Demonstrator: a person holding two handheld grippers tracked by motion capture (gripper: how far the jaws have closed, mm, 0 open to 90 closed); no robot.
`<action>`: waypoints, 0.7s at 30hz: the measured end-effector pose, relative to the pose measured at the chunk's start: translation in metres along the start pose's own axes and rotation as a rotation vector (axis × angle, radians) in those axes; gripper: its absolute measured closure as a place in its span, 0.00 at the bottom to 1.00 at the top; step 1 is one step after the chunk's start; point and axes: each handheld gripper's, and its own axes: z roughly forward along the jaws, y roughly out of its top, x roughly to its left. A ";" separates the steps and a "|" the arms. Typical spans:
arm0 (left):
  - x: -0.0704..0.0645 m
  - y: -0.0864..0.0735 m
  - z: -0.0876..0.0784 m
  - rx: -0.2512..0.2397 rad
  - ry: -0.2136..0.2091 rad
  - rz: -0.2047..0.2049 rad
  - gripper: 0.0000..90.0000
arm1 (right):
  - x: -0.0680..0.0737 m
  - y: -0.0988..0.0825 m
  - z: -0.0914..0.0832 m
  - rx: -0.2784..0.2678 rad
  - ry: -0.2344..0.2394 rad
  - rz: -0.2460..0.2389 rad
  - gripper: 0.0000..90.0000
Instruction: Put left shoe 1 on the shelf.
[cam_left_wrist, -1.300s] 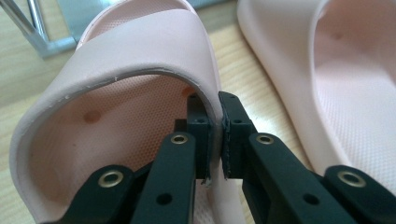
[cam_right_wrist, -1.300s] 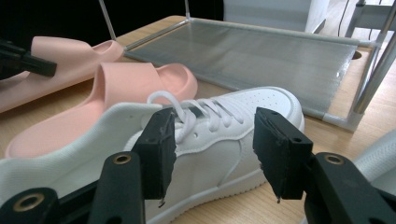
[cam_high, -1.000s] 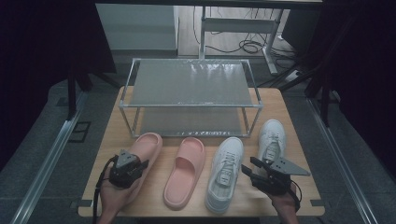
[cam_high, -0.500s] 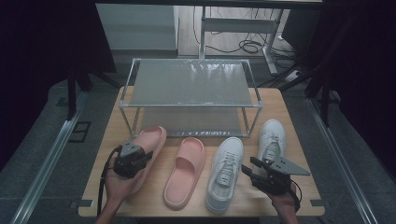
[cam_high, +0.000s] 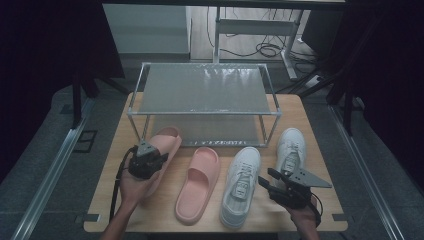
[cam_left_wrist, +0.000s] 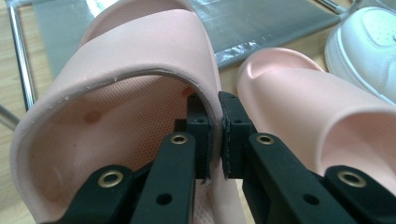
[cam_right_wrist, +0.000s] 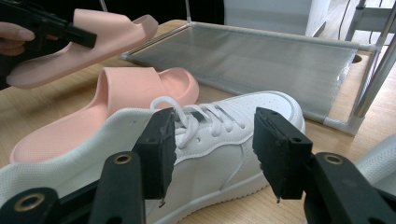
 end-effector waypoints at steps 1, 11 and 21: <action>0.001 0.002 0.002 0.002 0.002 -0.001 0.94 | 0.000 0.000 0.000 0.000 0.000 0.000 0.55; 0.000 0.014 0.018 0.009 0.007 0.007 0.94 | -0.001 0.000 -0.001 -0.001 0.000 0.005 0.55; -0.004 0.028 0.040 0.011 0.018 0.020 0.94 | -0.001 -0.002 0.002 0.005 0.003 0.008 0.55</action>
